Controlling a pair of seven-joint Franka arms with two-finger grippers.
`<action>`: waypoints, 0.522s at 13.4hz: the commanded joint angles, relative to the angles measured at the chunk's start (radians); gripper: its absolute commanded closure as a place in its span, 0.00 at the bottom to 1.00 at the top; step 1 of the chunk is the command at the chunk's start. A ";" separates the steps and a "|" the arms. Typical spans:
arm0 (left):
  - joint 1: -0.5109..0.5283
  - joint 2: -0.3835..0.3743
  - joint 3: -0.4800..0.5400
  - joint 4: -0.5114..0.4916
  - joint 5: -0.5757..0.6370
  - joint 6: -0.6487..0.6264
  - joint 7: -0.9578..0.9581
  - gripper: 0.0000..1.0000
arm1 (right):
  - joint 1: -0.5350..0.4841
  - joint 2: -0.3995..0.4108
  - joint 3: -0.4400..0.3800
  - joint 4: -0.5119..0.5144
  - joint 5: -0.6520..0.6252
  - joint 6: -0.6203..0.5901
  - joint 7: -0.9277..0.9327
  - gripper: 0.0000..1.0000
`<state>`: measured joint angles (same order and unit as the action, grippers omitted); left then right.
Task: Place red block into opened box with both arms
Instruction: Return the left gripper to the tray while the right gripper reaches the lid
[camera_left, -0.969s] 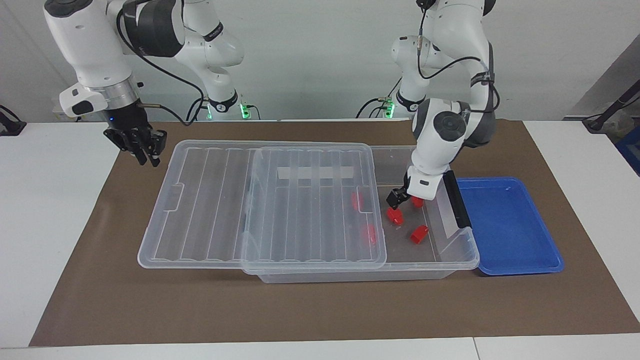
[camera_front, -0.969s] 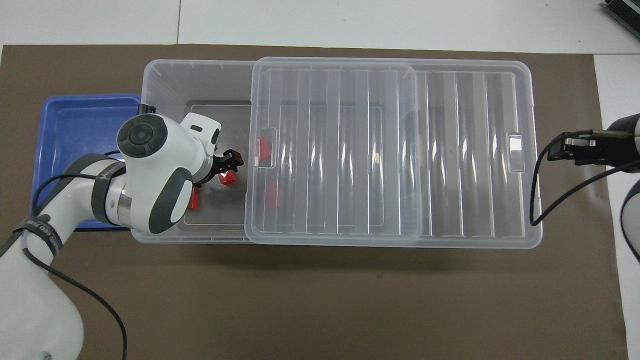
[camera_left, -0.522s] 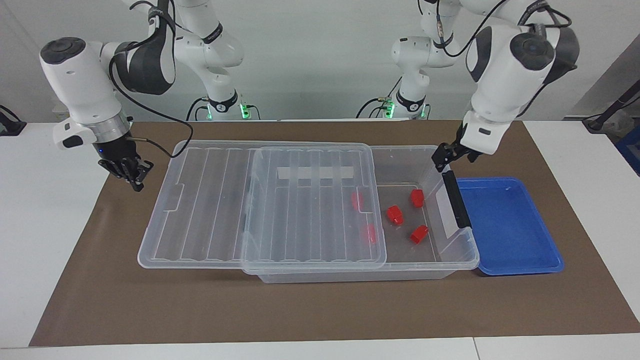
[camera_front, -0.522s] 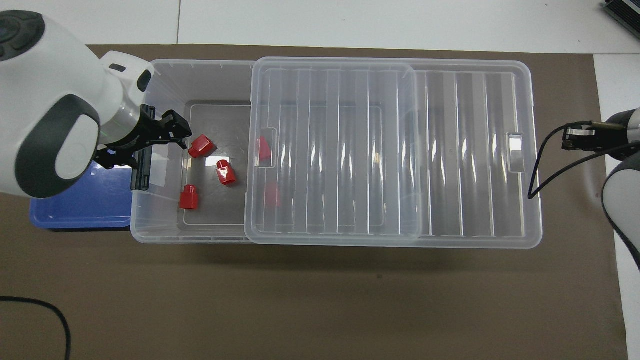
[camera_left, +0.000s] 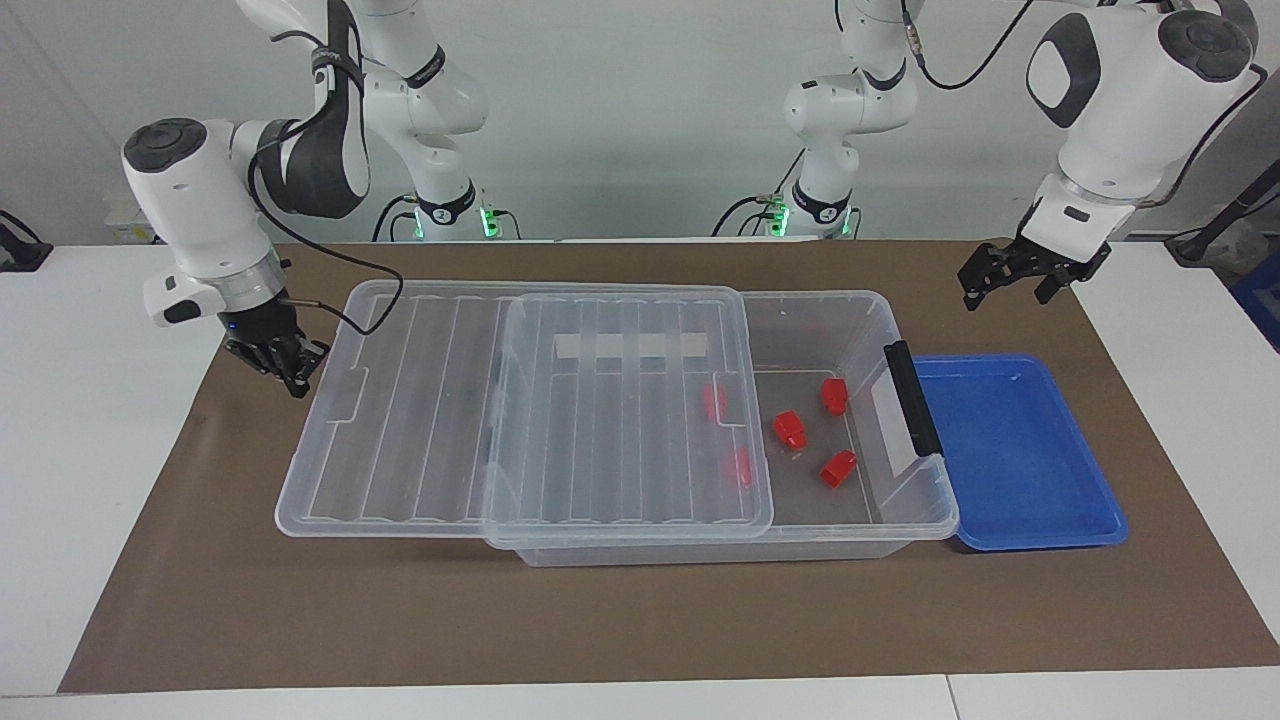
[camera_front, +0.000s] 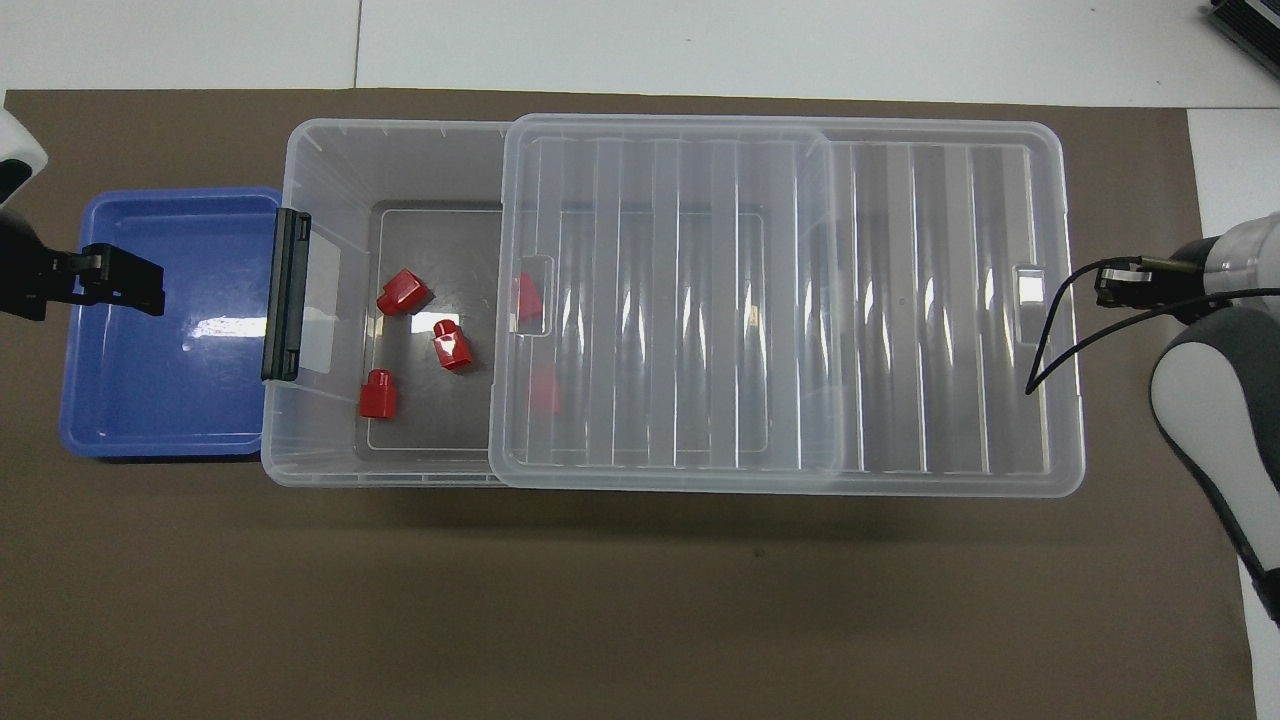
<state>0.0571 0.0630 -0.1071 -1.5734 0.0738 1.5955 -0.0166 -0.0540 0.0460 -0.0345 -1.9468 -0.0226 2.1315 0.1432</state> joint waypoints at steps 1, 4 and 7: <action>-0.045 -0.034 -0.029 0.025 0.178 -0.024 0.040 0.00 | 0.005 -0.029 0.005 -0.047 0.015 0.025 -0.019 1.00; -0.096 -0.045 -0.049 0.043 0.253 -0.078 0.037 0.00 | 0.006 -0.029 0.013 -0.046 0.015 0.016 -0.025 1.00; -0.036 -0.046 -0.037 0.030 0.115 -0.057 0.026 0.00 | 0.046 -0.031 0.015 -0.046 0.016 0.005 -0.025 1.00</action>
<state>-0.0289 0.0240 -0.1544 -1.5311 0.2620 1.5352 0.0058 -0.0215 0.0428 -0.0279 -1.9627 -0.0226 2.1327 0.1415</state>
